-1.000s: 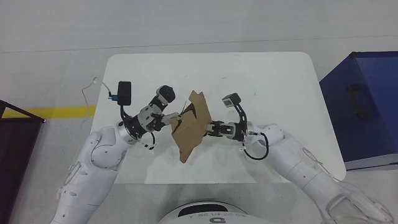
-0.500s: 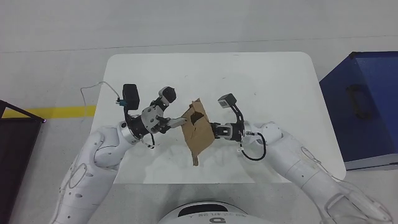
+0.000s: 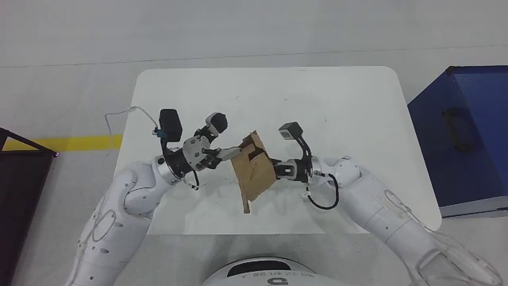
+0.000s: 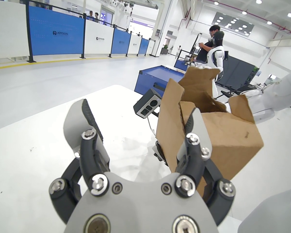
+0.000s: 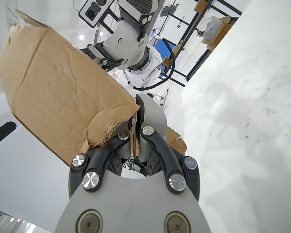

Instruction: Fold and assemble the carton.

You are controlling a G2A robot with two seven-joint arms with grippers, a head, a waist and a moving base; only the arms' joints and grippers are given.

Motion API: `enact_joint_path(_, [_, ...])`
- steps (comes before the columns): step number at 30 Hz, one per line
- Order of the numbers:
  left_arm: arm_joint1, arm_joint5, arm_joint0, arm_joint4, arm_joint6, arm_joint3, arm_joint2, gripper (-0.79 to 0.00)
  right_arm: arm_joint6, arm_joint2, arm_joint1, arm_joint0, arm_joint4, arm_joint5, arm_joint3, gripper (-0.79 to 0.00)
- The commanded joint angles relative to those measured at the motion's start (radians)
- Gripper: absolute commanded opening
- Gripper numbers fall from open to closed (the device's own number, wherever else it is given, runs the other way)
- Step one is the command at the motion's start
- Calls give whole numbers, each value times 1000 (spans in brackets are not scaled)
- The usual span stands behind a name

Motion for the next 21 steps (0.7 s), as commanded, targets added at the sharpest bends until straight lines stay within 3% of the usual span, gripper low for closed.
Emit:
enact_joint_path(1, [0, 4, -2, -5, 9, 3, -3, -114, -5, 5, 1, -2, -15, -5, 3, -785])
enact_joint_path(3, [-1, 11, -1, -32, 19, 7, -7, -86, -5, 5, 1, -2, -15, -5, 3, -785])
enact_joint_path(5, [0, 13, 0, -87, 17, 12, -12, 0, -5, 5, 1, -2, -15, -5, 3, -785])
enact_joint_path(11, [4, 18, -5, -171, -32, 13, -31, 0, -15, 4, 1, -5, -17, 4, -2, -785])
enact_joint_path(14, [3, 27, -11, -174, -35, 7, -28, -108, -15, 4, 3, -17, -37, 43, -29, -785])
enact_joint_path(21, [-6, 11, -70, -124, -17, 6, 26, -237, 122, -11, 9, -39, 113, 122, -85, -785])
